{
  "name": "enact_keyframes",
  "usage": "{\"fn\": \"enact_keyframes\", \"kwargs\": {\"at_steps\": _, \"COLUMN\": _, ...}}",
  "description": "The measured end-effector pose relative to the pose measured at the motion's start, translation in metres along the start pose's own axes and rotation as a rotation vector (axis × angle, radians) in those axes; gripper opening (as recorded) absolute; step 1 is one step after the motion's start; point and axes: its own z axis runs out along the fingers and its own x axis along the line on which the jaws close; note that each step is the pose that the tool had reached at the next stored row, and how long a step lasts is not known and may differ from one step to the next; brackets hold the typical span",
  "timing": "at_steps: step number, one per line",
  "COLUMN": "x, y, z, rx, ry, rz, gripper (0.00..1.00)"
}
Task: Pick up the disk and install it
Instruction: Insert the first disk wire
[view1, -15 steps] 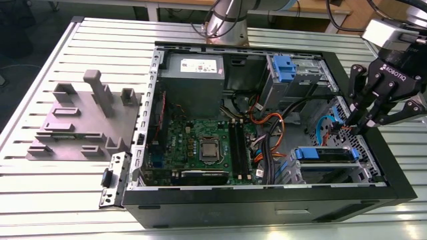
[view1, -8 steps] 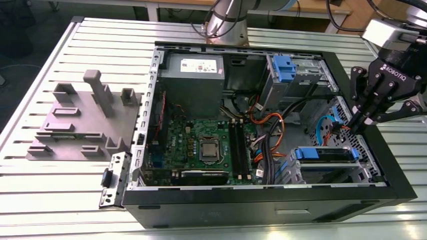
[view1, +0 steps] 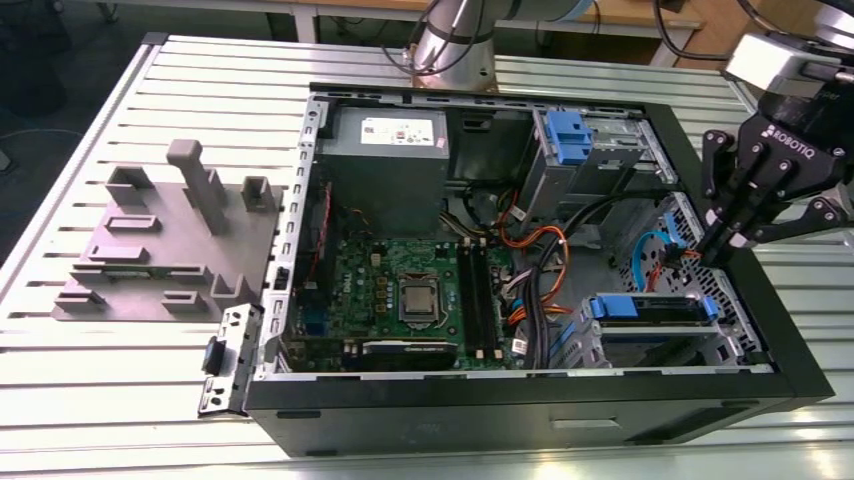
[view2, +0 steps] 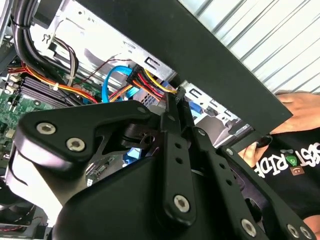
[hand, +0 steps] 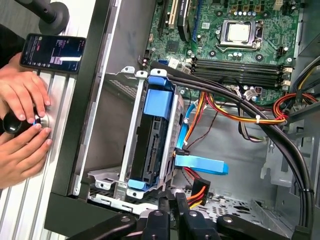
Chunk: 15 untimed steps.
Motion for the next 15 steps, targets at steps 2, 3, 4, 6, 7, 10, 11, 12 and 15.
{"fn": "enact_keyframes", "kwargs": {"at_steps": 2, "x": 0.0001, "y": 0.0032, "z": 0.0004, "rx": 0.0053, "ry": 0.0009, "rz": 0.001, "gripper": 0.17}}
{"fn": "enact_keyframes", "kwargs": {"at_steps": 3, "x": 0.0001, "y": 0.0051, "z": 0.0007, "rx": 0.0088, "ry": 0.0014, "rz": 0.002, "gripper": 0.17}}
{"fn": "enact_keyframes", "kwargs": {"at_steps": 4, "x": 0.0001, "y": 0.007, "z": 0.001, "rx": 0.0125, "ry": 0.0019, "rz": 0.003, "gripper": 0.17}}
{"fn": "enact_keyframes", "kwargs": {"at_steps": 6, "x": 0.0007, "y": 0.009, "z": 0.0014, "rx": 0.0179, "ry": 0.0026, "rz": 0.004, "gripper": 0.17}}
{"fn": "enact_keyframes", "kwargs": {"at_steps": 7, "x": 0.0014, "y": 0.0093, "z": 0.0016, "rx": 0.0202, "ry": 0.003, "rz": 0.005, "gripper": 0.17}}
{"fn": "enact_keyframes", "kwargs": {"at_steps": 10, "x": 0.0063, "y": 0.0102, "z": 0.0034, "rx": 0.0249, "ry": 0.0028, "rz": 0.004, "gripper": 0.17}}
{"fn": "enact_keyframes", "kwargs": {"at_steps": 11, "x": 0.0077, "y": 0.0105, "z": 0.0041, "rx": 0.0263, "ry": 0.0002, "rz": 0.004, "gripper": 0.17}}
{"fn": "enact_keyframes", "kwargs": {"at_steps": 12, "x": 0.0089, "y": 0.011, "z": 0.0047, "rx": 0.0276, "ry": -0.0042, "rz": 0.003, "gripper": 0.17}}
{"fn": "enact_keyframes", "kwargs": {"at_steps": 15, "x": 0.0109, "y": 0.0134, "z": 0.006, "rx": 0.033, "ry": -0.0207, "rz": 0.002, "gripper": 0.17}}
